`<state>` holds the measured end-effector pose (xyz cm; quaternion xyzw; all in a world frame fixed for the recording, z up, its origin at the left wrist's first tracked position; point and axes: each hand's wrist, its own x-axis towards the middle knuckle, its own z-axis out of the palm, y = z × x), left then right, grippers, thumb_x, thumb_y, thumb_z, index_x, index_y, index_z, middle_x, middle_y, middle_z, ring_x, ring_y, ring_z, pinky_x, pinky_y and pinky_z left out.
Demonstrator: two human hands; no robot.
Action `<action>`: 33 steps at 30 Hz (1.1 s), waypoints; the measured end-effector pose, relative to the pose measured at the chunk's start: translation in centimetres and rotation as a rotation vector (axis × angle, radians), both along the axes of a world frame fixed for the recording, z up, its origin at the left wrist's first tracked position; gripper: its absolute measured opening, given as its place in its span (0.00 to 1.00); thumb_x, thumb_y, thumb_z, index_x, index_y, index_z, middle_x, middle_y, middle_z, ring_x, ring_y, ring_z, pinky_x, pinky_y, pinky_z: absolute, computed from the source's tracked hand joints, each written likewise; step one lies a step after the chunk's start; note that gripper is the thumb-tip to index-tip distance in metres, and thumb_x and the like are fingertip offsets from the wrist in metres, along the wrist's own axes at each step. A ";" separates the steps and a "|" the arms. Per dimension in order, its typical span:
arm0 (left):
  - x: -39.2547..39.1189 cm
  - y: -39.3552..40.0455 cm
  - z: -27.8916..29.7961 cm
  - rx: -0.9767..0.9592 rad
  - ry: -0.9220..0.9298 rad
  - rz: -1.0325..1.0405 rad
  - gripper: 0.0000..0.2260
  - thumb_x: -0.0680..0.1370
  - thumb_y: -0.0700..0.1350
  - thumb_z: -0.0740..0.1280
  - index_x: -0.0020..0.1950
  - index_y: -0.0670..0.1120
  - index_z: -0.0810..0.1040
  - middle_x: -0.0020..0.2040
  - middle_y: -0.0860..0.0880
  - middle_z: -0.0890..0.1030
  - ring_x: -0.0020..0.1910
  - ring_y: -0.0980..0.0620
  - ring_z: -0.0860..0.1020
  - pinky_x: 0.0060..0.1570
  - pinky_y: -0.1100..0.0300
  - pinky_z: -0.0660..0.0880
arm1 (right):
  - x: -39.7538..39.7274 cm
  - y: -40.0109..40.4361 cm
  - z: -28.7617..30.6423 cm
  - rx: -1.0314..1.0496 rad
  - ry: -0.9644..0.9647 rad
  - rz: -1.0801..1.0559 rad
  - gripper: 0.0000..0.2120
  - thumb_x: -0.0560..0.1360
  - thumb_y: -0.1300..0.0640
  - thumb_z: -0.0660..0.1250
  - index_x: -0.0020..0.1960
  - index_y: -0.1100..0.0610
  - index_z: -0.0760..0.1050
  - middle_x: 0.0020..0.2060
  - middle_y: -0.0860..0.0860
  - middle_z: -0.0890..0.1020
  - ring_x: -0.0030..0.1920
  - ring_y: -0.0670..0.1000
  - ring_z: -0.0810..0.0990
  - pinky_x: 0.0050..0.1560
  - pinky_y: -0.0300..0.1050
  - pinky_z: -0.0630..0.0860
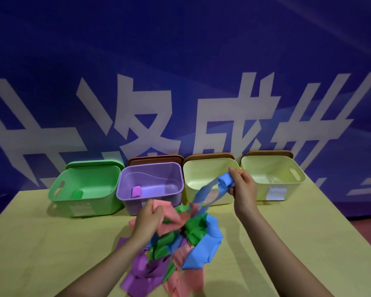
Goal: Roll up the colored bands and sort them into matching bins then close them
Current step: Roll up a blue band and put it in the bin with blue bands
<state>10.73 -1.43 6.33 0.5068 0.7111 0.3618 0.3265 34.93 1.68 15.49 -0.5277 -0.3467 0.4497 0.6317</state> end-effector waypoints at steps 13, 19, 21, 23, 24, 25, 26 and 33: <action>1.1 -1.5 -1.1 -0.166 0.437 -0.330 0.18 0.75 0.53 0.59 0.51 0.41 0.80 0.50 0.41 0.82 0.52 0.42 0.78 0.48 0.55 0.70 | -0.5 -1.9 1.6 -0.154 -0.067 0.437 0.20 0.71 0.42 0.70 0.33 0.55 0.68 0.26 0.54 0.64 0.27 0.51 0.62 0.30 0.45 0.58; 5.5 -3.0 4.9 0.143 -0.274 -0.243 0.12 0.82 0.38 0.59 0.48 0.51 0.79 0.46 0.56 0.82 0.48 0.58 0.79 0.50 0.69 0.72 | -3.0 -3.2 1.8 -0.229 0.130 0.600 0.10 0.78 0.64 0.62 0.58 0.64 0.76 0.29 0.53 0.74 0.29 0.48 0.73 0.33 0.39 0.70; 6.4 -3.5 6.5 0.092 -0.562 -0.169 0.15 0.83 0.42 0.54 0.48 0.50 0.80 0.44 0.54 0.84 0.47 0.56 0.81 0.53 0.59 0.75 | -3.4 -3.7 1.9 -0.184 0.056 0.656 0.15 0.76 0.69 0.62 0.60 0.61 0.76 0.31 0.52 0.77 0.32 0.48 0.75 0.35 0.38 0.72; 6.7 -3.9 7.3 0.102 -0.654 -0.130 0.16 0.84 0.45 0.53 0.49 0.50 0.81 0.45 0.52 0.84 0.48 0.53 0.81 0.53 0.53 0.75 | -3.7 -3.8 2.1 -0.133 0.006 0.667 0.16 0.75 0.69 0.64 0.60 0.60 0.77 0.33 0.53 0.76 0.35 0.50 0.73 0.37 0.39 0.71; 6.6 -4.1 7.5 0.144 -0.647 -0.120 0.15 0.83 0.44 0.54 0.50 0.52 0.80 0.47 0.54 0.84 0.49 0.55 0.80 0.53 0.56 0.75 | -3.9 -3.7 2.2 -0.110 -0.016 0.659 0.15 0.74 0.68 0.65 0.59 0.59 0.78 0.34 0.54 0.74 0.36 0.50 0.72 0.37 0.40 0.70; 6.5 -4.2 7.5 0.193 -0.619 -0.111 0.14 0.83 0.43 0.55 0.52 0.53 0.79 0.49 0.56 0.83 0.52 0.57 0.79 0.53 0.61 0.74 | -4.0 -3.7 2.2 -0.093 -0.023 0.645 0.14 0.74 0.67 0.66 0.58 0.58 0.79 0.35 0.55 0.73 0.36 0.51 0.71 0.37 0.40 0.69; 6.3 -4.2 7.3 0.249 -0.590 -0.109 0.12 0.83 0.42 0.56 0.54 0.53 0.78 0.51 0.57 0.82 0.54 0.58 0.79 0.54 0.62 0.73 | -4.1 -3.7 2.2 -0.080 -0.005 0.632 0.14 0.73 0.66 0.67 0.57 0.58 0.80 0.35 0.55 0.73 0.35 0.50 0.70 0.37 0.40 0.68; 5.2 -4.2 7.1 0.375 -0.576 -0.183 0.10 0.79 0.47 0.63 0.59 0.54 0.76 0.50 0.57 0.80 0.48 0.56 0.78 0.48 0.65 0.74 | -4.3 -3.6 1.5 -0.077 0.230 0.600 0.14 0.73 0.72 0.64 0.57 0.63 0.78 0.29 0.50 0.70 0.29 0.46 0.67 0.40 0.35 0.76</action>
